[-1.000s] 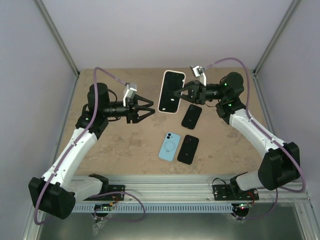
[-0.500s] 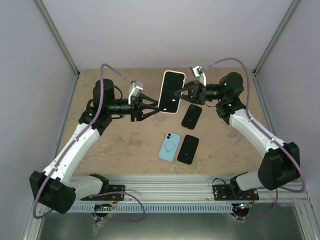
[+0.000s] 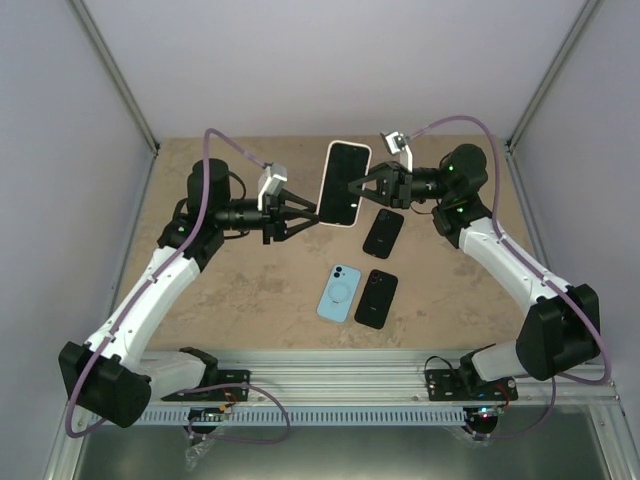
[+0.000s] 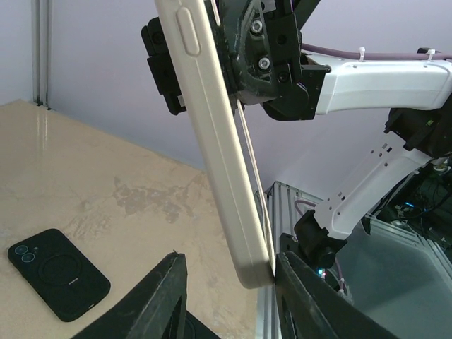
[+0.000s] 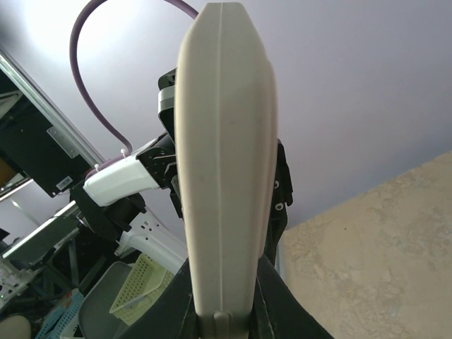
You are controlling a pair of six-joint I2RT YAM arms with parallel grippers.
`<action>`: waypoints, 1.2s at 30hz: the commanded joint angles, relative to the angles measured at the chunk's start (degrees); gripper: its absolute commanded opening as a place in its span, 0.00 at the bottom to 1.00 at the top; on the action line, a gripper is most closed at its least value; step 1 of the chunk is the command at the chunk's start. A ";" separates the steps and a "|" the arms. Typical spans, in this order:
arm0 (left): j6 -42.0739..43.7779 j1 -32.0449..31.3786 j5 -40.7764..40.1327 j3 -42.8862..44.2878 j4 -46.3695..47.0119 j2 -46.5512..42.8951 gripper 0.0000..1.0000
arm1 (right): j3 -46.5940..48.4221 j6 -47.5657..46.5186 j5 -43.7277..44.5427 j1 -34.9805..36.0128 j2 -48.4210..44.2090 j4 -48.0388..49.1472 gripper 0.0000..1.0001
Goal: Take the phone out of the phone case
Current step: Remove the phone case from the phone.
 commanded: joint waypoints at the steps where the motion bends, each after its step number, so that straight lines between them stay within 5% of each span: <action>1: 1.12 -0.21 -1.96 0.43 0.11 0.46 0.37 | 1.32 2.19 -0.65 -0.11 -2.13 4.79 0.01; 28: 1.30 -0.25 -9.29 -0.92 0.74 0.73 0.32 | 1.01 12.73 -2.00 -0.11 -2.59 14.97 0.01; 36: 1.50 -0.25 -6.96 -1.05 0.92 0.53 0.37 | 1.04 11.96 -1.41 -0.28 -2.63 14.30 0.01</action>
